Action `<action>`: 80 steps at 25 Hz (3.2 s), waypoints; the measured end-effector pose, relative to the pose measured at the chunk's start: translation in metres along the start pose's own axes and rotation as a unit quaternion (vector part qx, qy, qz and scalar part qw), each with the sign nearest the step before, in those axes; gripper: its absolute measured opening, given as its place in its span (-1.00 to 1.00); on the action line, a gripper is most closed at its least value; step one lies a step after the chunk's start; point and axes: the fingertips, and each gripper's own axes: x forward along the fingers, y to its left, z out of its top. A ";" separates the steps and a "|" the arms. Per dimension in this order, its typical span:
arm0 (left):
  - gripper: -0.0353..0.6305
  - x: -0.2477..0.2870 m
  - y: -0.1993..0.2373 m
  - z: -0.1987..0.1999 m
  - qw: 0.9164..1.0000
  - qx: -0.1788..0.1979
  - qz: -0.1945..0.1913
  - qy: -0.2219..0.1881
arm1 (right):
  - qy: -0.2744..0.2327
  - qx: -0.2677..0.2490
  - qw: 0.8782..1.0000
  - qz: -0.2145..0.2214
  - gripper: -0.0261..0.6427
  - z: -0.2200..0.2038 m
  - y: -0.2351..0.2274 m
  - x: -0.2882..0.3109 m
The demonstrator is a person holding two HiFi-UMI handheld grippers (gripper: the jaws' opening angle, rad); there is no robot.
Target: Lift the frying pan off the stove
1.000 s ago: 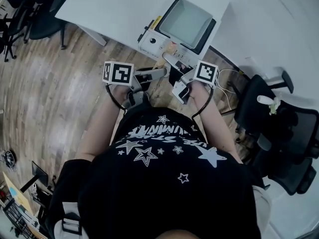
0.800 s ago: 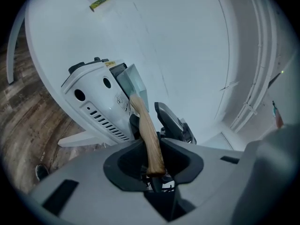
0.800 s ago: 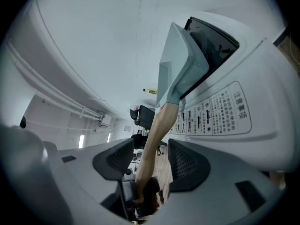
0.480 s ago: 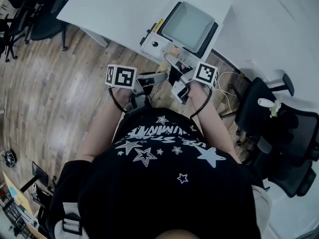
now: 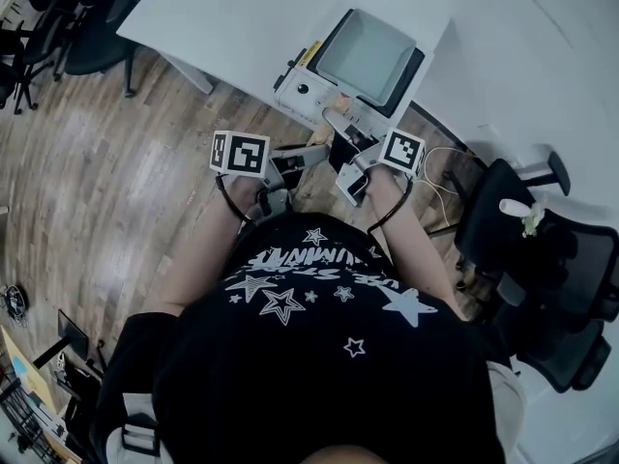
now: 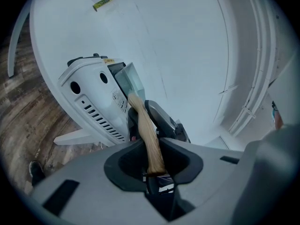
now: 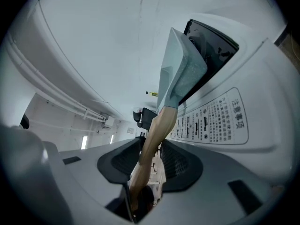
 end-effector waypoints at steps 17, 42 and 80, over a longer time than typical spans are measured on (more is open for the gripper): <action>-0.58 -0.001 -0.043 -0.025 0.998 0.022 -0.007 -0.064 | 0.044 -0.038 0.997 0.056 -0.50 -0.017 0.041 -0.027; -0.58 0.016 -0.106 -0.185 0.985 0.030 0.020 -0.169 | 0.159 -0.086 0.976 0.125 -0.47 -0.126 0.066 -0.162; -0.56 -0.028 -0.177 -0.443 0.966 0.019 0.056 -0.252 | 0.259 -0.084 0.948 0.162 -0.44 -0.347 0.087 -0.330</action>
